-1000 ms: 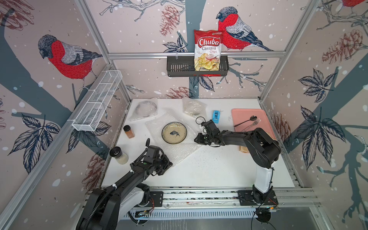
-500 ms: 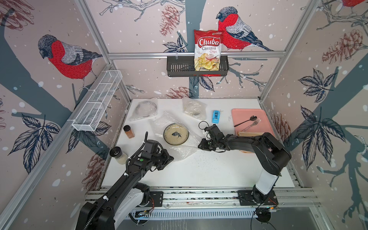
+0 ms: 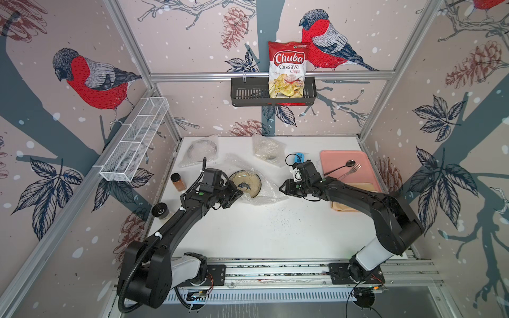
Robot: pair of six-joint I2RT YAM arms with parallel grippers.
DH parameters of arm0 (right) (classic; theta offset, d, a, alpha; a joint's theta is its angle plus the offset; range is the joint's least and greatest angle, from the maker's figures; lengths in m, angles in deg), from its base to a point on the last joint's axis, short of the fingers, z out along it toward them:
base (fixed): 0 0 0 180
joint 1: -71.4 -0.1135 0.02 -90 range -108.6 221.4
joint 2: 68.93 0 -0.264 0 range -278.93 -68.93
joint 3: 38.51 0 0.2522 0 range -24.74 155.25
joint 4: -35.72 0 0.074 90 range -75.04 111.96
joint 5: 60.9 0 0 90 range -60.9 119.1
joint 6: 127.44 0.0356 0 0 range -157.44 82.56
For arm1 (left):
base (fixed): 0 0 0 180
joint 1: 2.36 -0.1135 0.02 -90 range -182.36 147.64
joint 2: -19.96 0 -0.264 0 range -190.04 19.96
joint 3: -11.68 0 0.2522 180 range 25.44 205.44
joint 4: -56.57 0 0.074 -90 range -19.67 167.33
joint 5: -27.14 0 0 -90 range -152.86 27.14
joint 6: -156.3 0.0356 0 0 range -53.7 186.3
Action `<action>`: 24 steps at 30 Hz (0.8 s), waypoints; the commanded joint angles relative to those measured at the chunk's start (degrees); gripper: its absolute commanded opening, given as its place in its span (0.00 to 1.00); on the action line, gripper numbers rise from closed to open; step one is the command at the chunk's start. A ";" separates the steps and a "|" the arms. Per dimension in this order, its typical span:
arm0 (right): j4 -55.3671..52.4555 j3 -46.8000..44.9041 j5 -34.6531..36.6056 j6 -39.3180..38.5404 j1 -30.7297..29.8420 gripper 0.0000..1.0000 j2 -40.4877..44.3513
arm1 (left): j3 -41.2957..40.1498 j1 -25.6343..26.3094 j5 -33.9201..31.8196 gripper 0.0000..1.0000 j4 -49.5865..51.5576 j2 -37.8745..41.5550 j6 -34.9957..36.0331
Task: Wrap dinner plates in bubble wrap
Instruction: Wrap the plate in the bubble wrap.
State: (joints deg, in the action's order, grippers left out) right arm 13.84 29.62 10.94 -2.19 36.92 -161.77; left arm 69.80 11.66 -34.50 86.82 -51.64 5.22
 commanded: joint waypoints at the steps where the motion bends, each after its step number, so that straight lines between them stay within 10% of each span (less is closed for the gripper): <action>1: -0.85 -1.43 -0.08 -1.40 0.96 0.48 0.50 | 3.38 -1.45 -1.25 0.00 -1.87 -4.92 2.39; 14: 4.34 -5.13 0.47 3.00 1.06 0.63 -4.36 | 15.23 -3.22 -5.43 0.00 -3.33 -25.22 7.79; 24: 12.41 -1.89 -4.56 7.21 0.91 0.48 -11.45 | 15.34 -3.56 -7.44 0.00 -4.49 -32.93 9.64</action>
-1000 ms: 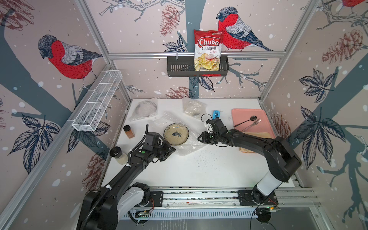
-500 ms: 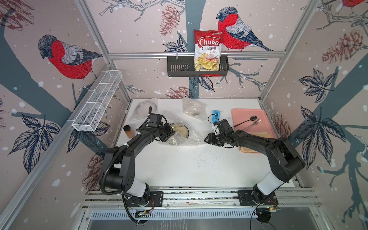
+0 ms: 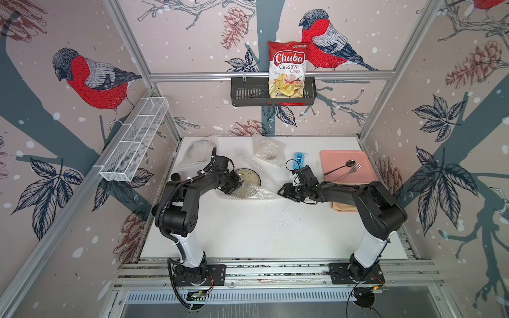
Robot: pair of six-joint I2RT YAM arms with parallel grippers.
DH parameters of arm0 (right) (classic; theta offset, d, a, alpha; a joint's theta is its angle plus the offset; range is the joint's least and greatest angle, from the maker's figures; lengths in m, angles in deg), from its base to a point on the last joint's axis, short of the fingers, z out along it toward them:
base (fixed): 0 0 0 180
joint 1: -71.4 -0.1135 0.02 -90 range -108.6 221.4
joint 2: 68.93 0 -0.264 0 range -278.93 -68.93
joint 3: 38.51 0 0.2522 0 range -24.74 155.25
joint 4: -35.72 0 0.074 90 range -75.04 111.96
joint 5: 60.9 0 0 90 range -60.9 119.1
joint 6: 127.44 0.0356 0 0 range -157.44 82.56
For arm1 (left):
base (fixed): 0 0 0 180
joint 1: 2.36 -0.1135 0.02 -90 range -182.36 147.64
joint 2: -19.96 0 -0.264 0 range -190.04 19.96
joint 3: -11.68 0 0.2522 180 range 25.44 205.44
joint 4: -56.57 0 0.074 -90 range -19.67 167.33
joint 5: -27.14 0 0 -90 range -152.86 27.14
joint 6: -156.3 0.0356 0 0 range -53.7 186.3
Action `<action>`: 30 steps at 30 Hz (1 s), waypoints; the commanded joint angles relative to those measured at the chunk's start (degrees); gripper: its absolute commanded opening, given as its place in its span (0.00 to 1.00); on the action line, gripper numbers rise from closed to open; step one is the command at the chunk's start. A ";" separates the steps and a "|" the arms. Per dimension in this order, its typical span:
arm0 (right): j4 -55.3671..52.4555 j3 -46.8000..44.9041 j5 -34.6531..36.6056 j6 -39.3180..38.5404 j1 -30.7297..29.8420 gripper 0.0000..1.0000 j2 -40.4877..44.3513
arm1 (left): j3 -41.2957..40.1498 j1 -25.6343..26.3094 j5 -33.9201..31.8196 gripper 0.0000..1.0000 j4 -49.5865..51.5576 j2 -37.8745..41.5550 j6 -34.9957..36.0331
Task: Wrap dinner plates in bubble wrap
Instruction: Wrap the plate in the bubble wrap.
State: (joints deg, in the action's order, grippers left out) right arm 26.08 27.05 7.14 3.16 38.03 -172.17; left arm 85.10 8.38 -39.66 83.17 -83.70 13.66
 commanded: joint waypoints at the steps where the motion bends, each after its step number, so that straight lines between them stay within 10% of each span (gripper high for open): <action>1: 0.73 1.15 -1.22 2.02 -0.24 0.41 -1.12 | 0.02 -0.28 -2.33 0.00 -0.91 -1.25 1.38; 6: 3.30 3.52 -2.01 0.89 -1.40 0.07 0.38 | -0.68 -0.26 -2.45 0.00 -1.39 -2.82 1.75; 18: 4.89 24.72 -14.31 -1.25 -7.31 0.02 -9.97 | -1.80 -0.38 -0.54 0.00 -3.35 -4.79 1.59; 30: -1.83 47.48 -10.43 2.31 -9.36 0.01 -31.37 | -4.84 -0.97 2.51 0.00 -5.18 -3.85 1.64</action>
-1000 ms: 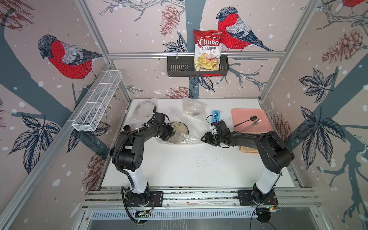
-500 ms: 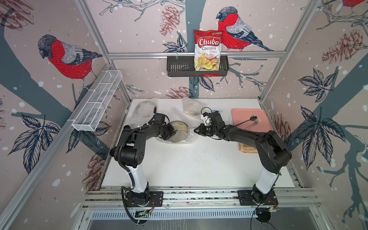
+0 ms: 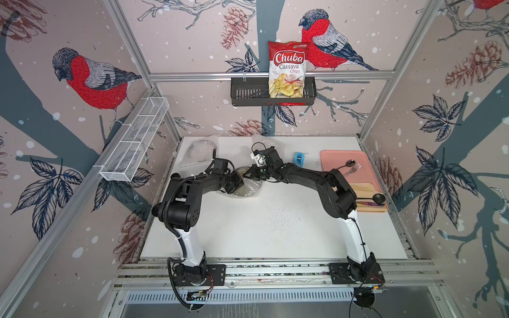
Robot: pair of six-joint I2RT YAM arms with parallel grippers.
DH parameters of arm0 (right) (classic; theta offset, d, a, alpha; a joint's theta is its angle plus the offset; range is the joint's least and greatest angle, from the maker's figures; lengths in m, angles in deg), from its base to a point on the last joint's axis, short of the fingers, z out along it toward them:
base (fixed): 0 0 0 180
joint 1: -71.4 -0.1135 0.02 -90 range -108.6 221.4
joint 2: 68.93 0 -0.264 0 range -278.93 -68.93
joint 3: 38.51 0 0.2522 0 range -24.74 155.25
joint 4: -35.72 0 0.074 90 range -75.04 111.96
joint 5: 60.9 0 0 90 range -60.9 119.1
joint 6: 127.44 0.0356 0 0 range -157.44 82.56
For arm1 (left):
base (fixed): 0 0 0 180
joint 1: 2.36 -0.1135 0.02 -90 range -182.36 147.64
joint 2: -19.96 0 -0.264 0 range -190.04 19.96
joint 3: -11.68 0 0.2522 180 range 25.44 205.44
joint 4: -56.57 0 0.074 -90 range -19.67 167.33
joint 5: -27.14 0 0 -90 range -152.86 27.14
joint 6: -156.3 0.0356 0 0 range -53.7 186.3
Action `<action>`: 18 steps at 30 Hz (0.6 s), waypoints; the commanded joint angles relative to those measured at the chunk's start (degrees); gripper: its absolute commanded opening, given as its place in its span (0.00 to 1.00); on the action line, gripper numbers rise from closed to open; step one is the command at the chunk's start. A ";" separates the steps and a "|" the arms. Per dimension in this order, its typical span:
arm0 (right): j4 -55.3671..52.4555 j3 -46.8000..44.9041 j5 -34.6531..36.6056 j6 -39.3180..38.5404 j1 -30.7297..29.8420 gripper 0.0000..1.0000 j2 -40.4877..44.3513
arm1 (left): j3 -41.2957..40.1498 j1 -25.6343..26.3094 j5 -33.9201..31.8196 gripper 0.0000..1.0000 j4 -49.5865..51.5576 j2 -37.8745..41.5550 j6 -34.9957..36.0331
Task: Wrap dinner plates in bubble wrap
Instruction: Wrap the plate in the bubble wrap.
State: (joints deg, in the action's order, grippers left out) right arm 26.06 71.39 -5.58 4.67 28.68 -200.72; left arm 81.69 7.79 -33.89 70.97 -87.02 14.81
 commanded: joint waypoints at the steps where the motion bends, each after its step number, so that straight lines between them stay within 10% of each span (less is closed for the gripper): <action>1: -3.48 4.23 3.04 0.83 -0.01 0.01 -4.04 | -1.62 -0.62 -2.67 0.00 6.79 -0.43 0.51; 7: -11.41 7.42 7.75 -0.23 -0.60 0.01 -8.64 | -1.87 -1.76 1.42 0.00 5.86 1.17 0.42; 18: -20.04 8.79 14.08 -3.23 -1.73 0.01 -10.34 | -0.46 -11.03 2.64 0.37 13.06 11.96 2.70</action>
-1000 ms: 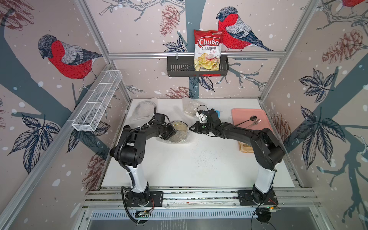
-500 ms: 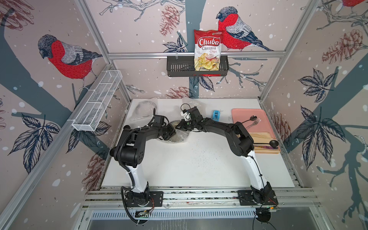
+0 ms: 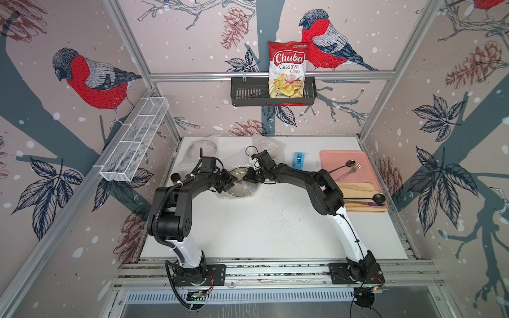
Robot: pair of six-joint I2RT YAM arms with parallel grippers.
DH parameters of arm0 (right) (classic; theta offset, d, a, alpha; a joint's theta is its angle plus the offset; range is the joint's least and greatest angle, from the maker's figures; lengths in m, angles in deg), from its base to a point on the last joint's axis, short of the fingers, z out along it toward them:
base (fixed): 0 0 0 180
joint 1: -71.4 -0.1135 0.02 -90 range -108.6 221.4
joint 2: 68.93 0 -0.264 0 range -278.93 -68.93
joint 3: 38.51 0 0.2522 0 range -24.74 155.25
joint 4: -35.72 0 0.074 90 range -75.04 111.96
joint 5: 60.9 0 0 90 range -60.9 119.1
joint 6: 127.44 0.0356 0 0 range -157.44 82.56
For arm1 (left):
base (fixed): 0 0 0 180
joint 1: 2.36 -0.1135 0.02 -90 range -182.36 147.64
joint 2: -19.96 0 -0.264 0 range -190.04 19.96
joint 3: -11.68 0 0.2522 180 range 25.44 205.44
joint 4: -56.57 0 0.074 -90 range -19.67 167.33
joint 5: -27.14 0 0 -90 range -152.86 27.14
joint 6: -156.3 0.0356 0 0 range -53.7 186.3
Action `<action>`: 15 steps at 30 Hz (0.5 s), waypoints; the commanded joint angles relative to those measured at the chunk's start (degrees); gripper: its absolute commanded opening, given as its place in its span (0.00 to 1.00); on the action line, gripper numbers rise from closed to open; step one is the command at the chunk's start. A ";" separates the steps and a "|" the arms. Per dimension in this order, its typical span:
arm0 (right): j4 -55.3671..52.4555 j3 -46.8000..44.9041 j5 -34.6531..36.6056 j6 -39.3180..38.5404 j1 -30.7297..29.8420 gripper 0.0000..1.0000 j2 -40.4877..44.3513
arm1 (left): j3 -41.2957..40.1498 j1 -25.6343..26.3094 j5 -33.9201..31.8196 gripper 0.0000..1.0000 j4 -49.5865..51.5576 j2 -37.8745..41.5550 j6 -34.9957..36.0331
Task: Wrap dinner plates in bubble wrap
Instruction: Wrap the plate in the bubble wrap.
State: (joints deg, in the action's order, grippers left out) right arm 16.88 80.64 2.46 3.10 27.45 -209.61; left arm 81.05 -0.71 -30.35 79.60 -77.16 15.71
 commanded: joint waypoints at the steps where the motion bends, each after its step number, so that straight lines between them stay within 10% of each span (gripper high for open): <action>1: -11.08 -0.28 6.23 -1.83 -0.59 0.01 -1.28 | -0.31 -4.61 -2.26 0.38 5.85 3.48 2.51; 7: -11.05 -0.33 5.51 -2.21 -1.06 0.01 -1.18 | -5.23 -15.40 -8.38 0.48 6.54 7.78 4.05; 15: -9.62 -0.57 2.88 -2.02 -0.81 0.01 -1.27 | -2.91 -16.94 -15.44 0.54 -3.74 1.33 6.02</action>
State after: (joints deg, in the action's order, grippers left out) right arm 16.29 80.97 3.88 1.52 26.82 -209.57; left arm 76.86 -17.39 -40.86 81.53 -74.28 19.47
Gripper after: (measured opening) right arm 0.047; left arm 0.542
